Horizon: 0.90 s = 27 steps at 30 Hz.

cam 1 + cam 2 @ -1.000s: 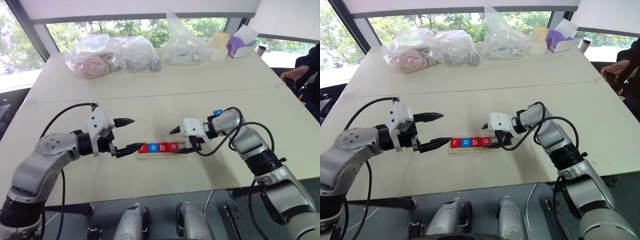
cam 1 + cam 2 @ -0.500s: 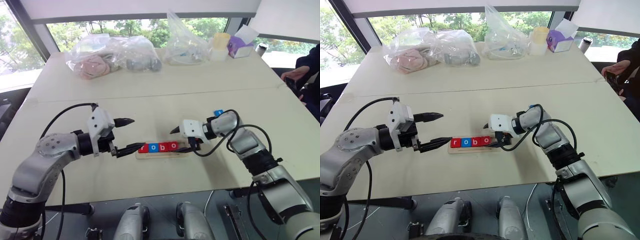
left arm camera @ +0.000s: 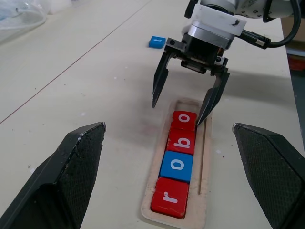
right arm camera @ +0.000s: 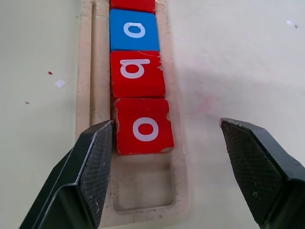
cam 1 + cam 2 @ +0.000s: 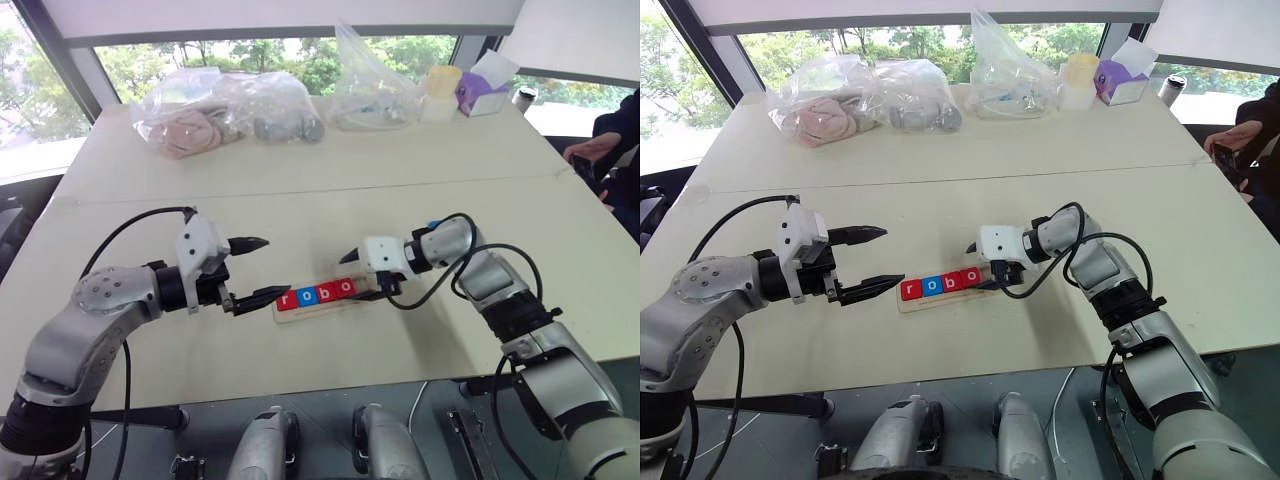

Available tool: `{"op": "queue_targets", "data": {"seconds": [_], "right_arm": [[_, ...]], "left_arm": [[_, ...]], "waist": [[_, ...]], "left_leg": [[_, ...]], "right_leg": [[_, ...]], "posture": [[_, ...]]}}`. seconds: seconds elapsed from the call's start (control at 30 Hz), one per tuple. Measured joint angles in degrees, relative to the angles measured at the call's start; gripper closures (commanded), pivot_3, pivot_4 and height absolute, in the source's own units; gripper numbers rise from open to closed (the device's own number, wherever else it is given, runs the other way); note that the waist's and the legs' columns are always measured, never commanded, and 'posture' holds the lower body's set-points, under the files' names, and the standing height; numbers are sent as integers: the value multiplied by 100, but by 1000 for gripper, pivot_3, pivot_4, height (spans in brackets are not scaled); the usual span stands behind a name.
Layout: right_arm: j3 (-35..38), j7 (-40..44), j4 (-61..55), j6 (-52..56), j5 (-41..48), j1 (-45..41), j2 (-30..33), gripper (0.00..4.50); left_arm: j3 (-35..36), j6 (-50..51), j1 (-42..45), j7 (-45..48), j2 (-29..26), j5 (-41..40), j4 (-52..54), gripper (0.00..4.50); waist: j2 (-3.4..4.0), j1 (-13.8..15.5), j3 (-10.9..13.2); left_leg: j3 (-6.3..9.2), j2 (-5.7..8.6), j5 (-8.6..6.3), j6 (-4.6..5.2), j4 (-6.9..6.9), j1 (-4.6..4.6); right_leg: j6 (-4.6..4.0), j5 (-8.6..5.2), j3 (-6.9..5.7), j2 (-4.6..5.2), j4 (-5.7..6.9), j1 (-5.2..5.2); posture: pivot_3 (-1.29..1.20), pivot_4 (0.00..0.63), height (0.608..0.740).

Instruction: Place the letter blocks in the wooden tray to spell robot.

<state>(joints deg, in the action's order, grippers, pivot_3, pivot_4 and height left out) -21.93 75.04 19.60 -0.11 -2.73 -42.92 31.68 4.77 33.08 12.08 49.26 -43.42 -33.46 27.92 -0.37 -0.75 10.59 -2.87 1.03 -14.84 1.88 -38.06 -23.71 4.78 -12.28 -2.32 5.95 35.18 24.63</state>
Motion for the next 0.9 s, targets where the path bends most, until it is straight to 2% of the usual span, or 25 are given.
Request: {"op": "queue_targets", "data": {"seconds": [0.23,0.33,0.5,0.67,0.83,0.9], "right_arm": [[229,416,-923,1265,552,0,364,879],[609,152,-1122,1689,753,0,407,879],[1436,-1799,-1147,2164,482,76,168,879],[2025,-3862,-1212,2851,-24,760,-227,879],[2666,-5427,-1225,3716,-156,1041,-793,879],[2828,-5806,-1225,3905,-148,1052,-906,879]], "left_arm": [[-5,4,2,-16,30,1,0,0],[-7,4,2,-13,38,1,-1,0],[-43,-2,15,-19,82,18,1,0],[-95,-15,26,-28,115,32,-6,0],[-151,-21,123,35,128,33,-22,0],[-160,-30,153,67,128,33,-40,0]], "waist": [[1,12,0],[0,9,0],[0,5,-2],[0,11,-2],[2,-10,-1],[3,-8,-1]], "left_leg": [[1,0,-4,-6,0,-12],[1,0,-8,-14,0,-15],[1,0,-4,-22,0,-60],[-1,4,5,-13,3,-79],[-1,4,10,-9,3,-77],[0,3,12,-7,3,-74]], "right_leg": [[0,0,0,3,-1,9],[0,0,0,3,-2,13],[-3,3,0,5,6,59],[-4,4,-3,8,5,73],[-7,6,-2,2,10,73],[-7,6,-2,-2,14,73]], "posture": [[0,150,725],[0,150,725],[0,150,725],[0,150,725],[0,150,725],[0,150,725]]}}
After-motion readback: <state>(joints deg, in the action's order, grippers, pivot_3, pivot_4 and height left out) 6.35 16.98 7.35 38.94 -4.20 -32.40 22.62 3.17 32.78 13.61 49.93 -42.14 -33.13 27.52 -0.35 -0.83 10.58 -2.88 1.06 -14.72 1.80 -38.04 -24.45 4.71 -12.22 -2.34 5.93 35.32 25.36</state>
